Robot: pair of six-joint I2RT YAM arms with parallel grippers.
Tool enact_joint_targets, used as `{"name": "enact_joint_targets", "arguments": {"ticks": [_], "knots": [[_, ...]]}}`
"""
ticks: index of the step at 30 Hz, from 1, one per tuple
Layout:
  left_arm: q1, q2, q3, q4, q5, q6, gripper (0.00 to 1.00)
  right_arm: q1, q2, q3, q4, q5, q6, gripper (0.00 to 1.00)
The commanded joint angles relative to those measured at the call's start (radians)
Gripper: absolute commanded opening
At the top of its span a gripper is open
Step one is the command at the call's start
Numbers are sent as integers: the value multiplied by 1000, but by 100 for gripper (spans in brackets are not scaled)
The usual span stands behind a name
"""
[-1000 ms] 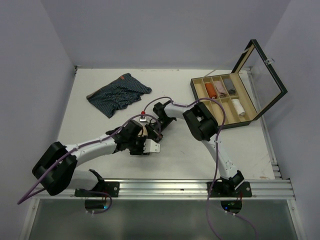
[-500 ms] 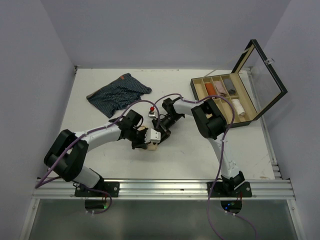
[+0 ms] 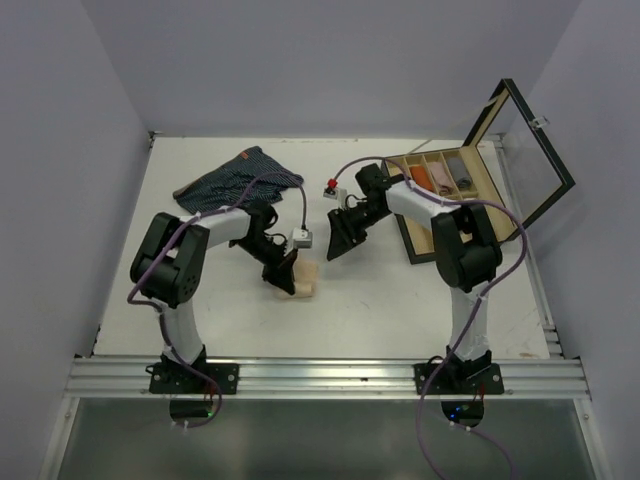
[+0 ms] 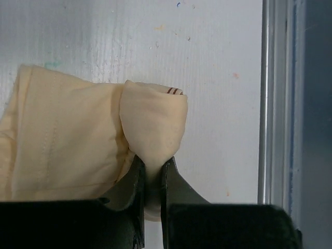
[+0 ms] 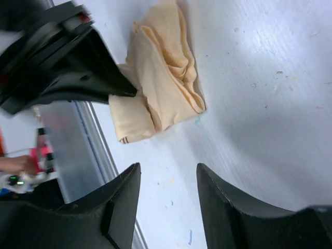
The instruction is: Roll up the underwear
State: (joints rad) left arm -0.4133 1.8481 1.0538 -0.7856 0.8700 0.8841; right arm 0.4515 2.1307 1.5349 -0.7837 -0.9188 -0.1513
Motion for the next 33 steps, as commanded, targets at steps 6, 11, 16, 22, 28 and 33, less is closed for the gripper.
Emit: {"name": "enact_joint_targets", "arguments": {"ticks": [6, 11, 16, 22, 28, 33], "knots": [[73, 359, 188, -291, -101, 93, 1, 98, -235, -78, 121, 121, -227, 56], [76, 457, 293, -368, -106, 90, 4, 232, -317, -123, 168, 231, -407, 58], [84, 488, 319, -380, -98, 76, 9, 331, -374, -254, 305, 313, -575, 63], [85, 477, 314, -357, -100, 53, 13, 426, -347, -308, 368, 311, -600, 64], [87, 479, 316, -348, -100, 44, 15, 443, -273, -335, 457, 322, -530, 62], [91, 470, 311, -331, -97, 33, 17, 443, -218, -332, 483, 334, -499, 49]]}}
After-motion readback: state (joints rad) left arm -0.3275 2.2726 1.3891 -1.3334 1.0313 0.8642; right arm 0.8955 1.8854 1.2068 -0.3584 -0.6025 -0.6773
